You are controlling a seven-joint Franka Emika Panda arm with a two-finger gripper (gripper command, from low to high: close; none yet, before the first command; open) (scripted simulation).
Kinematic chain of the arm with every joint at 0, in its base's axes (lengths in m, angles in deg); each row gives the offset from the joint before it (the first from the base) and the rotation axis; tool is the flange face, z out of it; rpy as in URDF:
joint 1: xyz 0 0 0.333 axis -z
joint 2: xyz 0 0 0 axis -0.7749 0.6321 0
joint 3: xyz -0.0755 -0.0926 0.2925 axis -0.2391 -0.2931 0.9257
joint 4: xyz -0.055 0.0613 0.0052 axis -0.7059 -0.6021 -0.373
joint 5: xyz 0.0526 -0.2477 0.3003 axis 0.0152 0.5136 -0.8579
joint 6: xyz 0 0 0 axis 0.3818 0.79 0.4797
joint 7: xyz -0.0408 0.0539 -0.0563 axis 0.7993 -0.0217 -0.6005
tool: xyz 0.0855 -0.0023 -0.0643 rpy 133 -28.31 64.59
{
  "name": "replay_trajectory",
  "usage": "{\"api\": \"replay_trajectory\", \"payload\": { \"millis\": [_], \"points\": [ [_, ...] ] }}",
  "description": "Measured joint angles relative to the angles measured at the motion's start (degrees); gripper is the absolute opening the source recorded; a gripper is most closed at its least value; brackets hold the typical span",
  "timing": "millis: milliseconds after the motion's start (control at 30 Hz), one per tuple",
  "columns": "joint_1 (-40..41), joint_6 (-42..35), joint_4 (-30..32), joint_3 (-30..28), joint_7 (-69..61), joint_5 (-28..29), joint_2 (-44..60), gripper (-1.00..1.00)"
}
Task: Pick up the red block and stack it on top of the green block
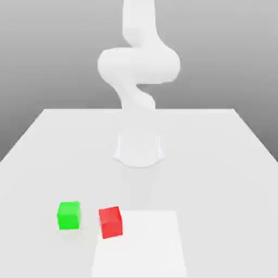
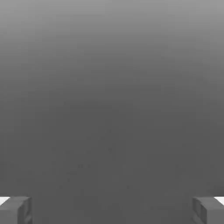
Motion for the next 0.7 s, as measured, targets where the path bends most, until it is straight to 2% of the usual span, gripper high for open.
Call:
{"api": "replay_trajectory", "payload": {
  "millis": [233,467,600,700],
  "points": [
    [-4.63,8.08,8.36,-7.84,-11.41,-4.78,14.31,0.00],
    [-6.72,15.95,16.47,-11.56,-20.64,-7.05,27.97,0.00],
    [-6.18,20.71,21.19,-12.38,-23.55,-5.07,34.90,0.00],
    [-4.48,24.29,24.75,-13.20,-23.15,0.09,39.30,0.00]
  ]
}}
